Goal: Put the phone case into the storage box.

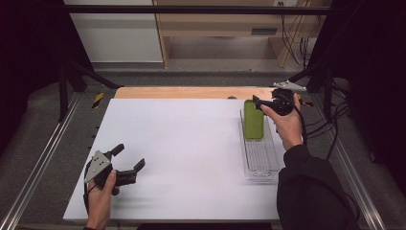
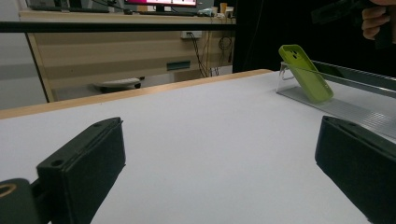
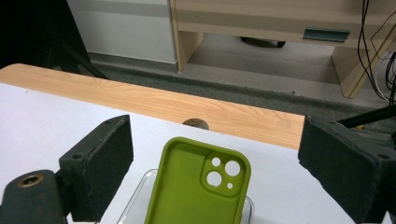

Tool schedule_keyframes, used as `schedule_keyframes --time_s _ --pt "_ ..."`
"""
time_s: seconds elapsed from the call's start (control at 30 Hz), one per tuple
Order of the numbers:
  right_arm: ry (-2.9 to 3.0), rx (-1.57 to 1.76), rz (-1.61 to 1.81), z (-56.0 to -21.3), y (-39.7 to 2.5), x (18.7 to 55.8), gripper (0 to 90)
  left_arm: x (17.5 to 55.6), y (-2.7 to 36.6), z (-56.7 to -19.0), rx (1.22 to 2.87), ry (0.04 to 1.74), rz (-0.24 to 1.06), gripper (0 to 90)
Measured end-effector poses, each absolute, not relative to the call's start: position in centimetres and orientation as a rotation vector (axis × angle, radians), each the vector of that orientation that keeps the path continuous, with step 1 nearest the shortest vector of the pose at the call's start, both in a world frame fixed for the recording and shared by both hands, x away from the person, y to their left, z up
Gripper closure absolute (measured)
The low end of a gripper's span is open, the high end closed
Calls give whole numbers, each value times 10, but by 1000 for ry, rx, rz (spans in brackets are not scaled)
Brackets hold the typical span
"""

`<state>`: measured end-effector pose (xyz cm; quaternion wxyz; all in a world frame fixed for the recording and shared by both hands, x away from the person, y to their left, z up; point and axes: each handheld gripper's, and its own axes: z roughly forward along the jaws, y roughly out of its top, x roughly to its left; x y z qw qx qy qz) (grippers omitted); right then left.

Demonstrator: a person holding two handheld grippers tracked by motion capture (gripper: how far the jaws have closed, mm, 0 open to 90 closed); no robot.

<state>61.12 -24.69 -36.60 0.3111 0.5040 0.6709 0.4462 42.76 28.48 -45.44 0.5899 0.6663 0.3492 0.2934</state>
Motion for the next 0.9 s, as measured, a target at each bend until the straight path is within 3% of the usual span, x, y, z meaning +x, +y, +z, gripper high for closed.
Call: schedule_keyframes --time_s 0.9 --pt "1719 1367 1226 -361 -240 609 60 428 285 -455 1546 819 683 12"
